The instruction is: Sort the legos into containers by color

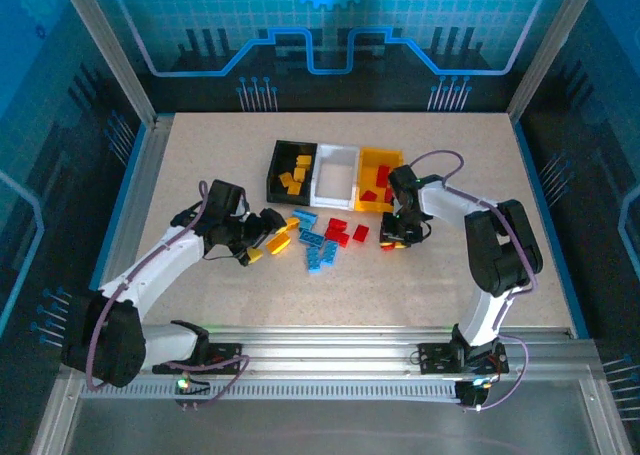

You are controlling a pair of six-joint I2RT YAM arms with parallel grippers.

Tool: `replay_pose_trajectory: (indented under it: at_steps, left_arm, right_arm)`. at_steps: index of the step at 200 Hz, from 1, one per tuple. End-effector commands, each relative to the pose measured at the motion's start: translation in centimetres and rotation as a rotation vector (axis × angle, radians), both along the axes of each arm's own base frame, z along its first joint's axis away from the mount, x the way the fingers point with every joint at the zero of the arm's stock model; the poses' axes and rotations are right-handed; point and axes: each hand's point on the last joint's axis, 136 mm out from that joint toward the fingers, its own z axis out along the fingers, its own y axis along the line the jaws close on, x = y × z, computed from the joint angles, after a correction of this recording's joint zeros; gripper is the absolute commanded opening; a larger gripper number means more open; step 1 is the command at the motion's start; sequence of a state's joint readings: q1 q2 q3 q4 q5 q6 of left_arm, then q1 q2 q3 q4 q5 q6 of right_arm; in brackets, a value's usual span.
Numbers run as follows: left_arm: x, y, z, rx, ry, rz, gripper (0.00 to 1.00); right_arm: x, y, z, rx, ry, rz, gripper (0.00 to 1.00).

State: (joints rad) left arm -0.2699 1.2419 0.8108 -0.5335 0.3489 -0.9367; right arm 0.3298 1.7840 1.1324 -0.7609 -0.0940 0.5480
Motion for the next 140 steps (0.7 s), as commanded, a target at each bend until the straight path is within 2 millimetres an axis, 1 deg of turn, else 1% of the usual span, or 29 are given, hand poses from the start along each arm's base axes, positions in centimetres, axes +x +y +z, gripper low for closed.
replay_pose_trajectory:
  at_steps: [1, 21, 36, 55, 91, 100, 119, 140]
  left_arm:
    - [0.4, -0.1, 0.8, -0.01, -0.012, -0.007, 0.89]
    - [0.4, -0.1, 0.8, -0.005, -0.012, -0.012, 0.89]
    - [0.3, -0.1, 0.8, -0.007, -0.011, -0.014, 0.89]
    - [0.0, -0.2, 0.9, -0.006, -0.012, -0.021, 0.89]
    - [-0.7, -0.4, 1.0, 0.001, -0.013, -0.045, 0.9]
    - [-1.0, -0.3, 0.9, 0.004, -0.01, -0.051, 0.9]
    - [-1.7, -0.1, 0.7, 0.01, -0.008, -0.059, 0.91]
    - [-2.1, 0.1, 0.6, 0.014, -0.01, -0.063, 0.93]
  right_arm:
    - [1.1, 0.2, 4.0, 0.037, -0.074, -0.001, 0.26]
    - [2.1, 0.9, 6.8, 0.08, -0.128, -0.009, 0.26]
    - [3.5, 1.6, 8.6, 0.11, -0.166, -0.015, 0.26]
    - [5.7, 2.2, 9.9, 0.129, -0.199, -0.017, 0.27]
    - [10.4, 2.2, 10.0, 0.122, -0.215, -0.041, 0.27]
    - [11.4, 2.0, 9.7, 0.12, -0.207, -0.047, 0.27]
    - [13.0, 1.8, 9.0, 0.106, -0.195, -0.055, 0.3]
    - [13.9, 1.6, 9.1, 0.1, -0.197, -0.055, 0.38]
